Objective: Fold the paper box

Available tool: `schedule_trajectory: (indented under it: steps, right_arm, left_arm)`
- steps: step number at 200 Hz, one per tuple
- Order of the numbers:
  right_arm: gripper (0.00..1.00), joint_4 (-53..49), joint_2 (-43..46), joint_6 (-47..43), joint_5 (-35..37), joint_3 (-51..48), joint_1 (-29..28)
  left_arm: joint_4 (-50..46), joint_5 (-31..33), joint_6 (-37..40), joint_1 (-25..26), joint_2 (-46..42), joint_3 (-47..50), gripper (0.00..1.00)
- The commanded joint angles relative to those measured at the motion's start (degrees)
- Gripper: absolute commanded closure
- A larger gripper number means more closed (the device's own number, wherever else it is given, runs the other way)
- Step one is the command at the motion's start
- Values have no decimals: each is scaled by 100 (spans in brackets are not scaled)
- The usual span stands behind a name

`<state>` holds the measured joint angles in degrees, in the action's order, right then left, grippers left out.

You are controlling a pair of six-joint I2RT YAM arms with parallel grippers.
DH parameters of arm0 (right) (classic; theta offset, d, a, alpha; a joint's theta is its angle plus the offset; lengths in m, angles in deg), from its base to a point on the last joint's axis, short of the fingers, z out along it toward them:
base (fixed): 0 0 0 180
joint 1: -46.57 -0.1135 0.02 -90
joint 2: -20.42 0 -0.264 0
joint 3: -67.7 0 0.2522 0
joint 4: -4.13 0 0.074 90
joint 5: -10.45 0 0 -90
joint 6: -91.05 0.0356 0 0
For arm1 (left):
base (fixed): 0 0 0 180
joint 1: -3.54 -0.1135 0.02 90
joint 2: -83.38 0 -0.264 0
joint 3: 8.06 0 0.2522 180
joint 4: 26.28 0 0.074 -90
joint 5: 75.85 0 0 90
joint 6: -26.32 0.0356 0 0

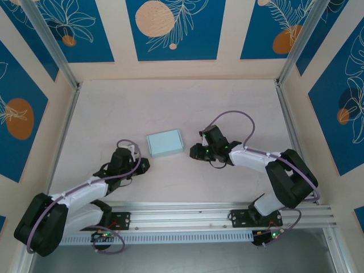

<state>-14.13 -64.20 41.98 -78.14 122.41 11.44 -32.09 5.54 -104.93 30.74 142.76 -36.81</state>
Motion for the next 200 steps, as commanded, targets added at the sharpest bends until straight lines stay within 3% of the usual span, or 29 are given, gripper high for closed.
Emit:
schedule_trajectory:
  steps: [1,47,63,95,142,200]
  right_arm:
    - [67,-364,474,-47,361,138,-72]
    - [52,-960,319,-57,409,834,-141]
    - [46,-1113,-36,-97,399,1199,-138]
    - [43,-1120,-793,-229,176,1889,-106]
    - [44,-1155,-1587,-263,-37,2451,118]
    - [44,-1064,-1723,-258,-246,2409,514]
  left_arm:
    - [-329,183,54,9,-250,-133,69]
    - [-143,385,314,-68,221,-717,42]
    - [6,334,482,-167,697,-1020,38]
    - [461,78,625,-276,1716,-1524,40]
    - [1114,-406,557,-299,2885,-2120,57]
    - [1258,-609,605,-295,3708,-2883,58]
